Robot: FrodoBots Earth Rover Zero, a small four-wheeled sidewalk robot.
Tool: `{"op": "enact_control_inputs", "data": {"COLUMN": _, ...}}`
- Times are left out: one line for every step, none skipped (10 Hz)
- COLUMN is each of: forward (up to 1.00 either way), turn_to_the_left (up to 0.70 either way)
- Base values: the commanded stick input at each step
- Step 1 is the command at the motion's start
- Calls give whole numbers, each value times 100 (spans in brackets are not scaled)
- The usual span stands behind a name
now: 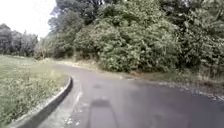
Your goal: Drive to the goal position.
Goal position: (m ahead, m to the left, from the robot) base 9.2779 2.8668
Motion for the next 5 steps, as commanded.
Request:
{"op": "enact_control_inputs", "data": {"forward": 70, "turn_to_the_left": 0}}
{"op": "enact_control_inputs", "data": {"forward": 70, "turn_to_the_left": 0}}
{"op": "enact_control_inputs", "data": {"forward": 70, "turn_to_the_left": 2}}
{"op": "enact_control_inputs", "data": {"forward": 70, "turn_to_the_left": 4}}
{"op": "enact_control_inputs", "data": {"forward": 70, "turn_to_the_left": 6}}
